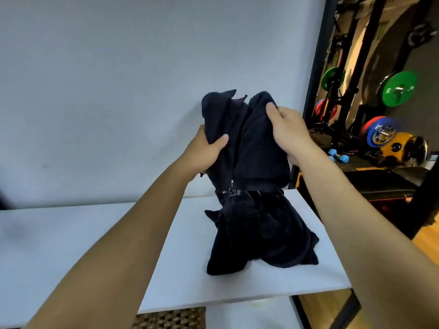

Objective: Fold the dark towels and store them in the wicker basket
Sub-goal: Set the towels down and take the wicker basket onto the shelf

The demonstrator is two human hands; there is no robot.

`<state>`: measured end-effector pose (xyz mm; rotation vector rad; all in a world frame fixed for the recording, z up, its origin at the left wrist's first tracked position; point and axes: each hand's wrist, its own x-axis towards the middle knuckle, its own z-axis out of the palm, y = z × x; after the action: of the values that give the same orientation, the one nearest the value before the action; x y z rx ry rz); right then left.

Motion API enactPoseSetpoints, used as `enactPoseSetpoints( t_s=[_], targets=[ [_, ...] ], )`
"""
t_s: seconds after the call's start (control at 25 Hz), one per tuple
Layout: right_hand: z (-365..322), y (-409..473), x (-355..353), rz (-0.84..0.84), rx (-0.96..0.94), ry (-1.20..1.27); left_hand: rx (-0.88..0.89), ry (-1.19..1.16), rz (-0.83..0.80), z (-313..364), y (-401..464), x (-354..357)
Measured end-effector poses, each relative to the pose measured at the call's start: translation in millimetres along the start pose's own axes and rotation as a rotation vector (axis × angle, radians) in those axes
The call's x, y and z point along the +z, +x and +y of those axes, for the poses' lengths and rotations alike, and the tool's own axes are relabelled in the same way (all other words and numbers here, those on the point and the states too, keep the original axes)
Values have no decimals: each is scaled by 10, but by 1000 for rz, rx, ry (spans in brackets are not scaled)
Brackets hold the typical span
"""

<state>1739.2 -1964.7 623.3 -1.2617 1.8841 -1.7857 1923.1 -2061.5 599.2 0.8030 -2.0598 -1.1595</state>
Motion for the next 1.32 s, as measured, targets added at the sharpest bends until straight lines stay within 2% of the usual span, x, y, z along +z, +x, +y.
enactPoseSetpoints(
  t_s=[0.08, 0.16, 0.2, 0.28, 0.36, 0.48, 0.56, 0.64, 0.8, 0.92, 1.0, 1.08, 1.24, 1.32],
  targets=[
    [385, -108, 86, -209, 92, -381, -250, 265, -255, -306, -61, 13],
    [886, -384, 157, -414, 151, -673, -352, 552, -352, -688, -155, 77],
    [1076, -538, 176, -463, 132, -744, -302, 628, -325, -826, -221, 115],
    [1224, -778, 150, -492, 90, -712, -65, 592, -250, -986, -319, 213],
    [1166, -908, 77, -546, 85, -655, 129, 515, -313, -987, -376, 313],
    [1062, -948, 20, -605, -36, -866, 181, 602, -467, -912, -425, 495],
    [1049, -939, 12, -499, -157, -1031, 253, 740, -381, -901, -410, 606],
    [1031, -915, 12, -319, -200, -964, 312, 706, -226, -789, -362, 622],
    [663, -701, 37, -18, -249, -477, 335, 481, 4, -275, -116, 441],
    [274, -488, 95, 87, -363, -392, 375, 539, 86, 113, 40, 240],
    [26, -361, 117, 78, -379, -391, 357, 570, 130, 326, 119, 90],
    [-146, -245, 107, 28, -399, -423, 323, 504, 145, 518, 175, -76],
    [-113, -67, -31, -214, -302, -407, 144, 128, 59, 698, 224, -479],
    [-117, -26, -66, -207, -252, -379, 29, 180, -4, 716, 215, -707]
  ],
)
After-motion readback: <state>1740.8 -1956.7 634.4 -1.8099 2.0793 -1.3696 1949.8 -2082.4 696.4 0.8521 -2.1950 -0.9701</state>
